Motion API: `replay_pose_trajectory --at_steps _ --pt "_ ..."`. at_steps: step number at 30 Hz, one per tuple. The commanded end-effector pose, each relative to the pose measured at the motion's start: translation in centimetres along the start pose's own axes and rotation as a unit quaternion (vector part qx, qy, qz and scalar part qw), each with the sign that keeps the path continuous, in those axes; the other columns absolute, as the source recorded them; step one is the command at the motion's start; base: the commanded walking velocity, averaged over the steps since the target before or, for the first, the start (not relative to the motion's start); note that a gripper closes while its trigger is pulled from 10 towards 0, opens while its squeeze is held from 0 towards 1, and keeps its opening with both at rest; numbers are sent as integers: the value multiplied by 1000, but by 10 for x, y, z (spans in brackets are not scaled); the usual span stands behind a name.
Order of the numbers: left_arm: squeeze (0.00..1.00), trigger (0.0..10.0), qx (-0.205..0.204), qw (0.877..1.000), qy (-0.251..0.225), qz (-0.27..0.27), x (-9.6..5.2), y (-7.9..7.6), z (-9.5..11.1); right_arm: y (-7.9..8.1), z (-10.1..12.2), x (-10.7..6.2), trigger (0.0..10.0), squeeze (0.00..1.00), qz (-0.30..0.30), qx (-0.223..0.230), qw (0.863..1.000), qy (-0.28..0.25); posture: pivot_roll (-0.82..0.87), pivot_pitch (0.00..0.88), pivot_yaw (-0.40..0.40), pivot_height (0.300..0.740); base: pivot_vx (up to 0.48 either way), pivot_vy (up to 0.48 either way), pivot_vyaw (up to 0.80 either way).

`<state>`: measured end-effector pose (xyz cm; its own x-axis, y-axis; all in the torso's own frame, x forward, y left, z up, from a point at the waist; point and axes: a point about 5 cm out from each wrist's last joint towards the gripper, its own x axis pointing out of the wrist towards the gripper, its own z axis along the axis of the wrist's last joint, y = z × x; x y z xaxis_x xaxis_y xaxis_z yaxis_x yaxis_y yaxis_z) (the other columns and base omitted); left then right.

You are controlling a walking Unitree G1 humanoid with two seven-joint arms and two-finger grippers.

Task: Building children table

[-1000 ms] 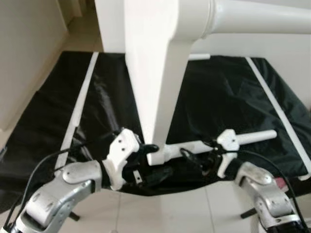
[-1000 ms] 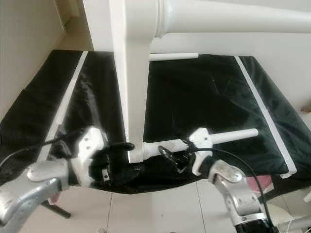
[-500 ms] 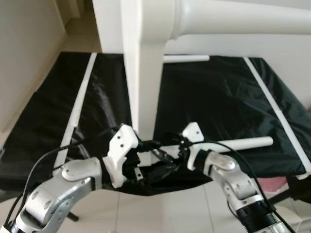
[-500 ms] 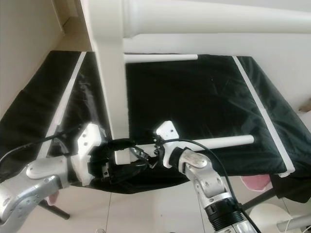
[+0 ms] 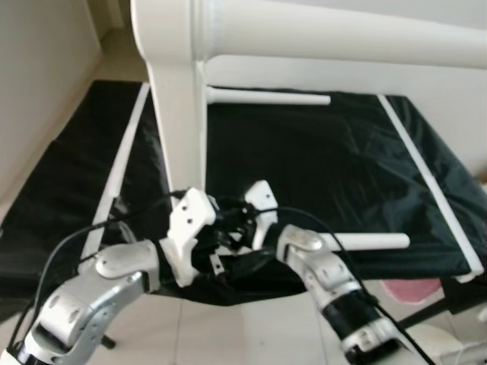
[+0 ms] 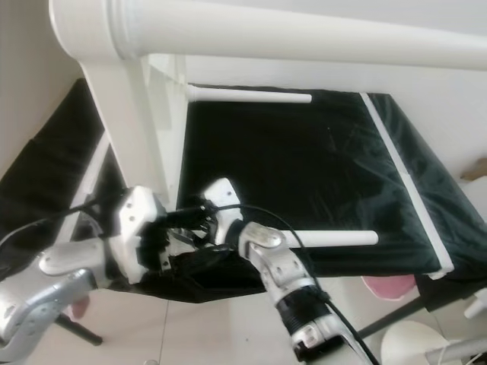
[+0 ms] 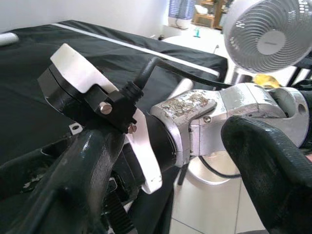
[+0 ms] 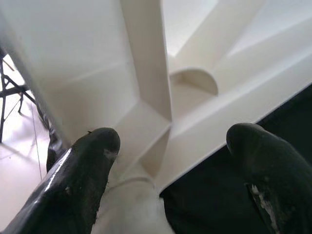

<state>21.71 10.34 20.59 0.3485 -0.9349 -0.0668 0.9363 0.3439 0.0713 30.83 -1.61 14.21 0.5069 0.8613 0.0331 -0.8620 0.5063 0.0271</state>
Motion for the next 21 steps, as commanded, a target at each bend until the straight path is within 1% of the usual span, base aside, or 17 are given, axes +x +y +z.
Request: replay_pose_trajectory --at_steps 1,2,3,5,8,9,10,13,14,15,16,18,19,21 --pt "0 10000 1 999 -5 -35 6 -10 1 4 -2 8 10000 0 4 -3 1000 6 57 27 -65 740 0 0 0" --pt "0 10000 2 999 -5 -35 5 -9 0 4 -3 13 10000 0 -1 -2 1000 7 61 23 -64 740 0 0 0" --pt "0 10000 2 999 -5 -35 5 -9 0 4 -3 13 10000 0 -1 -2 1000 7 61 23 -64 740 0 0 0" --pt "0 10000 3 999 -4 -35 4 -8 0 3 -4 18 10000 0 -13 1 1000 6 63 22 -65 740 0 0 0" --pt "0 10000 1 999 -2 -36 4 -9 0 -2 -4 18 10000 0 -30 -3 1000 0 69 19 -69 740 0 0 0" --pt "0 10000 1 999 0 -37 4 -10 -1 -5 -3 15 10000 0 -38 -4 999 -3 71 19 -72 740 0 0 0" --pt "0 10000 -2 999 5 -36 2 -11 -4 -12 -3 7 10000 0 -52 -7 999 -13 73 19 -74 740 0 0 0" --pt "0 10000 -4 999 8 -35 0 -12 -5 -15 -2 2 10000 0 -59 -9 998 -19 73 19 -74 740 0 0 0" --pt "0 10000 -6 999 30 -38 -2 -14 -13 -22 -1 -8 10000 0 -73 -7 997 -33 72 21 -78 740 0 0 0" --pt "0 10000 -6 999 30 -38 -2 -14 -13 -22 -1 -8 10000 0 -73 -7 997 -33 72 21 -78 740 0 0 0" --pt "0 10000 -7 998 51 -38 -5 -14 -20 -28 1 -19 10000 0 -86 -4 995 -51 72 23 -78 740 0 0 0" --pt "0 10000 -6 995 88 -36 -12 -13 -32 -40 9 -42 10000 0 -119 19 988 -95 69 24 -76 740 0 0 0" --pt "0 10000 -6 995 88 -36 -12 -13 -32 -40 9 -42 10000 0 -119 19 988 -95 69 24 -76 740 0 0 0" --pt "0 10000 -2 994 104 -24 -18 -6 -36 -50 19 -64 10000 0 -154 35 978 -136 62 27 -68 740 0 0 0"
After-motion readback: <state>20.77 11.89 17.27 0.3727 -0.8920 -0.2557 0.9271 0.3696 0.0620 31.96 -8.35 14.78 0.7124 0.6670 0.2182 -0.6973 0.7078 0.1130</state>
